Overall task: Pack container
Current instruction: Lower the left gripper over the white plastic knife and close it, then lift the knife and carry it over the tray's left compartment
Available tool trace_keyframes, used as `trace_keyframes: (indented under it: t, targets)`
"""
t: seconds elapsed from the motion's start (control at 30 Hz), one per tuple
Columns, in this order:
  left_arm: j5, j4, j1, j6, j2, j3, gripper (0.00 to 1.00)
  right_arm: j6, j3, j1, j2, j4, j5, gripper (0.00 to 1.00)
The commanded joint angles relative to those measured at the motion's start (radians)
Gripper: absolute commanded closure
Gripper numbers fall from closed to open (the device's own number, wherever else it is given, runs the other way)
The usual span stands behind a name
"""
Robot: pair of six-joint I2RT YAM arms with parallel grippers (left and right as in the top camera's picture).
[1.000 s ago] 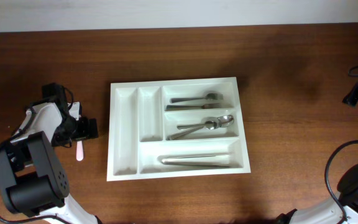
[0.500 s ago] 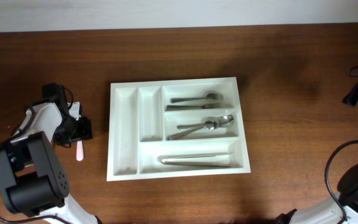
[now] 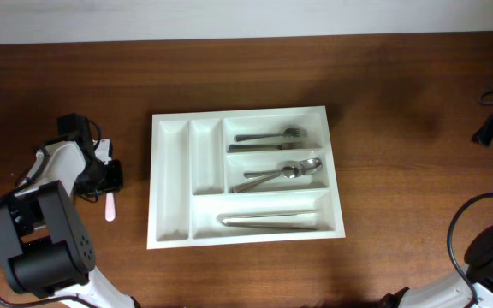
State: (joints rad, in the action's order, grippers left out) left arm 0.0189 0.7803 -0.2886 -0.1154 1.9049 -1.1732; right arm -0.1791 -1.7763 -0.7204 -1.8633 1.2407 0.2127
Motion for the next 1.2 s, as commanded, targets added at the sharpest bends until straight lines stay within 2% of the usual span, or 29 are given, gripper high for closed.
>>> trace_keyframes:
  t: [0.0,0.2,0.37,0.7,0.93,1.17]
  targets:
    - [0.006,-0.003,-0.003,-0.006,0.012,0.013,0.81,0.005,0.005,0.001,0.022,0.000,0.012,0.01]
    - [0.006,-0.003,-0.003,-0.006,0.012,0.013,0.91,0.005,0.005,0.001,0.022,0.000,0.012,0.01]
    - [0.005,0.018,-0.002,-0.006,0.011,-0.004,0.92,0.005,0.005,0.001,0.022,0.000,0.012,0.01]
    - [-0.011,0.256,0.022,-0.005,0.011,-0.313,0.92,0.005,0.005,0.001,0.022,0.000,0.012,0.01]
    - [-0.163,0.372,0.177,0.089,0.011,-0.558,0.92,0.005,0.005,0.001,0.022,0.000,0.012,0.01]
    - [-0.163,0.394,0.417,0.261,0.012,-0.586,0.91,0.005,0.005,0.001,0.022,0.000,0.012,0.01]
